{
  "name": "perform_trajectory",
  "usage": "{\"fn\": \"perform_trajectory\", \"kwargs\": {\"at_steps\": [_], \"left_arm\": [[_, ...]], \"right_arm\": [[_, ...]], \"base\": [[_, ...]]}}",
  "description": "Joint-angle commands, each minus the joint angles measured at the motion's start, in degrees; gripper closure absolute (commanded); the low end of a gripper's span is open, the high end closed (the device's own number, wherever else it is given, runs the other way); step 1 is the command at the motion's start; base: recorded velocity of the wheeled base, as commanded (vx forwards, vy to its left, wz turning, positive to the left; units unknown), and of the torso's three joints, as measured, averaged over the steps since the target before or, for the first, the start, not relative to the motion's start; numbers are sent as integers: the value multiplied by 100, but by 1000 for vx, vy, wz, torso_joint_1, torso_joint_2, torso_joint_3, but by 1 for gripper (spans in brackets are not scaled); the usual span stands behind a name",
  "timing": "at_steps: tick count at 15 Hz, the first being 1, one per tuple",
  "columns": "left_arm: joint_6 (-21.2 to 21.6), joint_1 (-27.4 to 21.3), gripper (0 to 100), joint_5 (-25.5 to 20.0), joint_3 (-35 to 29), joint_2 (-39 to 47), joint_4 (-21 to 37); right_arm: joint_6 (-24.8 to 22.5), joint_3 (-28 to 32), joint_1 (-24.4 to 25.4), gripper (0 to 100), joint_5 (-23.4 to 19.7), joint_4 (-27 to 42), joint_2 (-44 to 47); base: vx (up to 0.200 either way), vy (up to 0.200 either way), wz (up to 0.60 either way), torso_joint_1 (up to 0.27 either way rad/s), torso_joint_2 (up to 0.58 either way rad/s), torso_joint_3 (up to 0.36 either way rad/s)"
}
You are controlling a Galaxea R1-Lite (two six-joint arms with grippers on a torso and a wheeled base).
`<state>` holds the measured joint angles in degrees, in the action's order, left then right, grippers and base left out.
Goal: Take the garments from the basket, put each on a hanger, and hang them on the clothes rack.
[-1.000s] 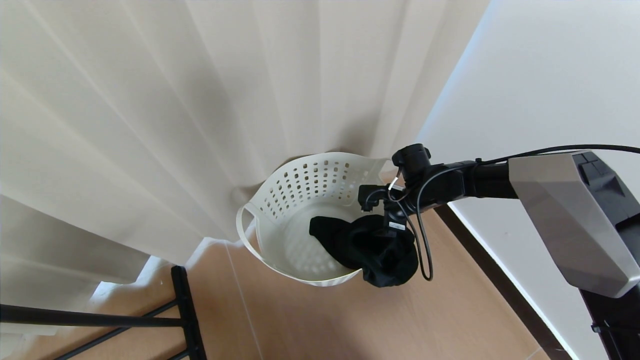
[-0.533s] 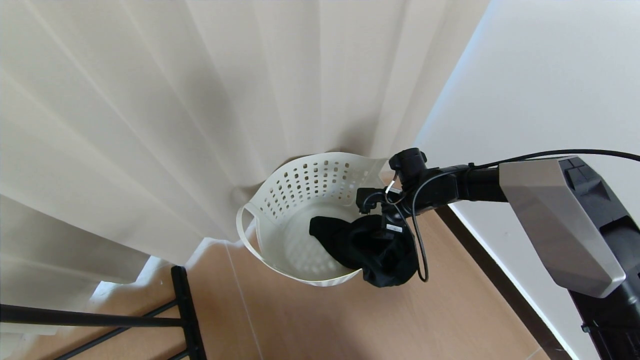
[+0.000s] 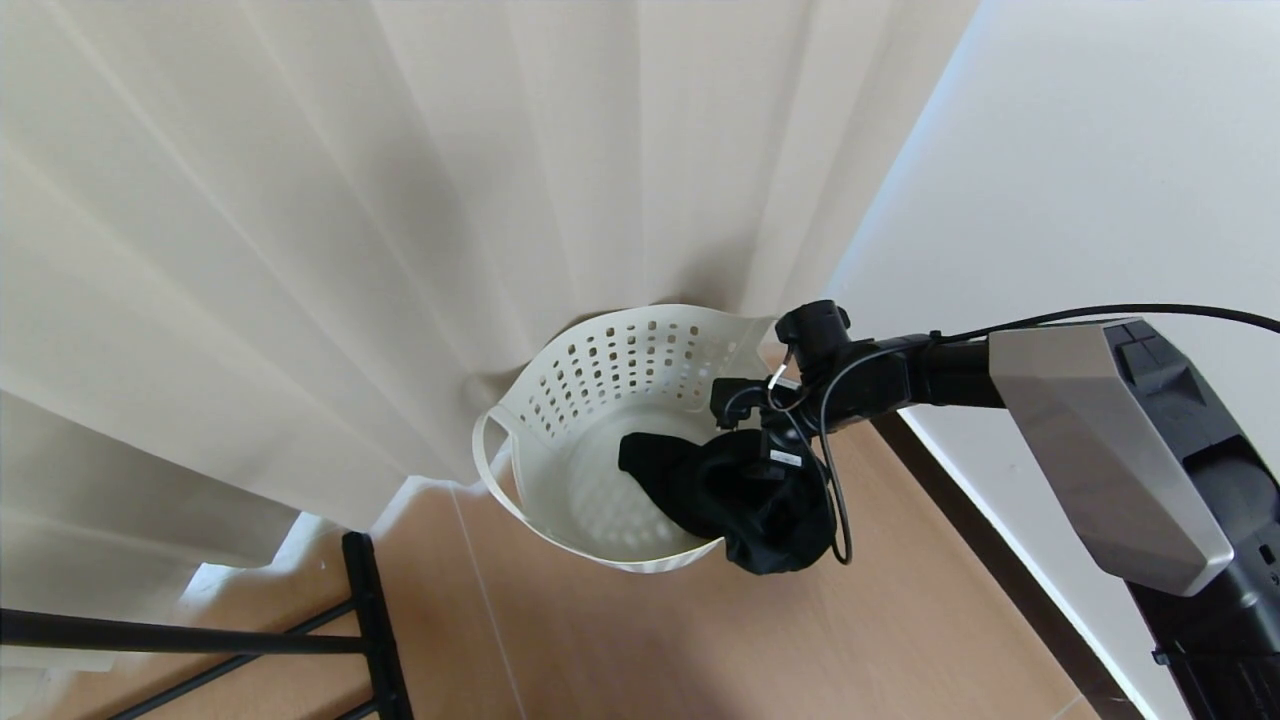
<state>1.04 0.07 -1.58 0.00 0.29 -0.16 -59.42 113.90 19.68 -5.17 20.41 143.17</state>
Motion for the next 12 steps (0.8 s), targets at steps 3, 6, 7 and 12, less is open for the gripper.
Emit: {"fn": "perform_trajectory", "kwargs": {"at_steps": [3, 6, 7, 12], "left_arm": [[2, 1, 0, 0, 0, 6, -2], [2, 1, 0, 0, 0, 6, -2], [2, 1, 0, 0, 0, 6, -2], [2, 1, 0, 0, 0, 6, -2]], "right_arm": [[0, 1, 1, 100, -2, 16, 1], [0, 1, 1, 100, -10, -2, 1], [35, 1, 1, 100, -10, -2, -8], [457, -729, 115, 100, -160, -72, -940]], "base": [[0, 0, 0, 0, 0, 0], [0, 0, 0, 0, 0, 0], [0, 0, 0, 0, 0, 0], [0, 0, 0, 0, 0, 0]]}}
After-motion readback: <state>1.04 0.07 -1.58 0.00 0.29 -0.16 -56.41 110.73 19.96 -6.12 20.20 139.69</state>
